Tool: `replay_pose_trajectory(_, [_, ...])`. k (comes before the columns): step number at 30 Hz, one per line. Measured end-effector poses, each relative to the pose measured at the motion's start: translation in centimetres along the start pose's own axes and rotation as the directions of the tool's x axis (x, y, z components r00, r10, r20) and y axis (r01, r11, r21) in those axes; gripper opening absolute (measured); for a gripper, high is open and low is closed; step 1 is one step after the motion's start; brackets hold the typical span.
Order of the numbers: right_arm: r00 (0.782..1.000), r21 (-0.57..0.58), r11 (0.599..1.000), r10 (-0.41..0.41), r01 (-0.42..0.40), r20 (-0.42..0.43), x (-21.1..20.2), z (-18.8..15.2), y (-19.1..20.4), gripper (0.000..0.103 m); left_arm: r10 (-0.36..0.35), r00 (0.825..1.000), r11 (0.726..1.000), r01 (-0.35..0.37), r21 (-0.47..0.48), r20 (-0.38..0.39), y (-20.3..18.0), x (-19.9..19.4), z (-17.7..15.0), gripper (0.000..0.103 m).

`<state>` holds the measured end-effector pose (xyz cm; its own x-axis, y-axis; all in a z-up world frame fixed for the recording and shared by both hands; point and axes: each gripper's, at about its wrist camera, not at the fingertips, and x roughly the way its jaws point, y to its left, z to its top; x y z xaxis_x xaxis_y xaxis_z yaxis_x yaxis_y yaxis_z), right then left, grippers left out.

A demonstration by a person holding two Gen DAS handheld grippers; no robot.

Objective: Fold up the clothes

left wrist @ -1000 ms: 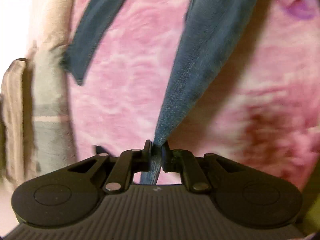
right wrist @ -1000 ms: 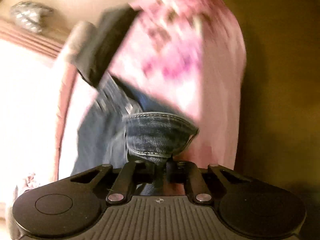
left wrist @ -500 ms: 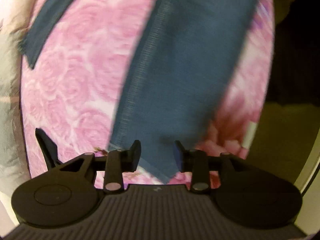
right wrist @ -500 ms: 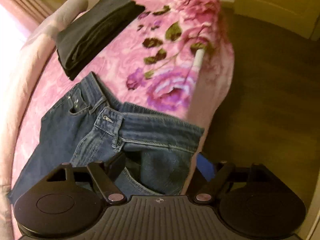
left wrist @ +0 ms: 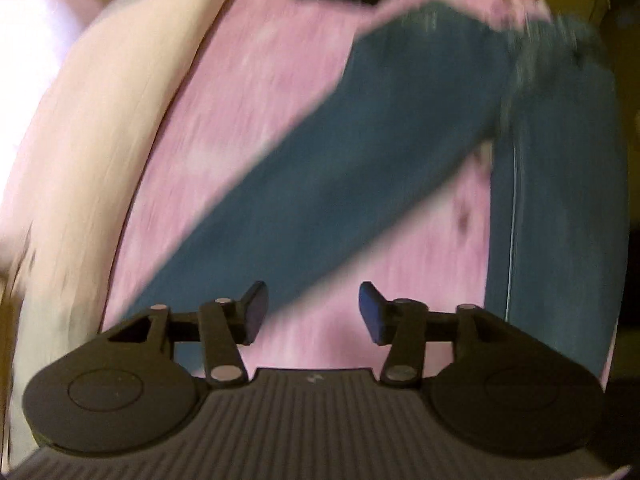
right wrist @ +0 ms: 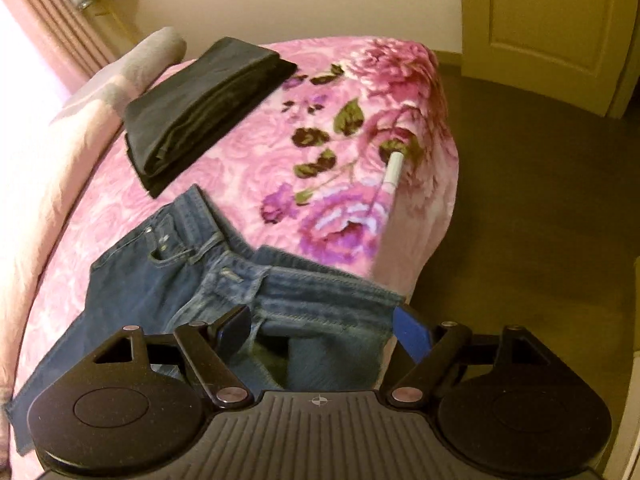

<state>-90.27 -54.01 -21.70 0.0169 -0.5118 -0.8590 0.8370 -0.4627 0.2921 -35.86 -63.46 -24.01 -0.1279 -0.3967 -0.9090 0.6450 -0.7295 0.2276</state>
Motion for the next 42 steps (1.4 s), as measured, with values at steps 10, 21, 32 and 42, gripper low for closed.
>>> replay_pose_trajectory(10, [0.973, 0.040, 0.989, 0.150, -0.145, -0.178, 7.2, 2.1, -5.8, 0.084, -0.305, 0.950, 0.946, 0.295, 0.136, 0.060, -4.6, 16.9, 27.5, 0.065])
replay_pose_trajectory(21, [0.903, 0.377, 0.883, 0.376, -0.280, -0.209, 11.1, -0.1, -10.1, 0.073, -0.399, 0.914, 0.896, 0.405, 0.184, -0.069, -7.1, 24.8, 33.6, 0.016])
replay_pose_trajectory(32, [0.913, 0.288, 0.902, 0.376, -0.322, -0.159, 10.2, 5.3, -5.7, 0.029, -0.251, 0.966, 0.968, 0.252, 0.006, 0.063, 0.4, 19.0, 31.3, 0.015])
replay_pose_trajectory(42, [0.980, -0.013, 0.983, 0.181, -0.183, -0.078, 9.5, 9.1, -1.2, 0.075, -0.125, 0.988, 0.965, 0.143, -0.219, 0.090, 5.4, 14.2, 23.0, 0.038])
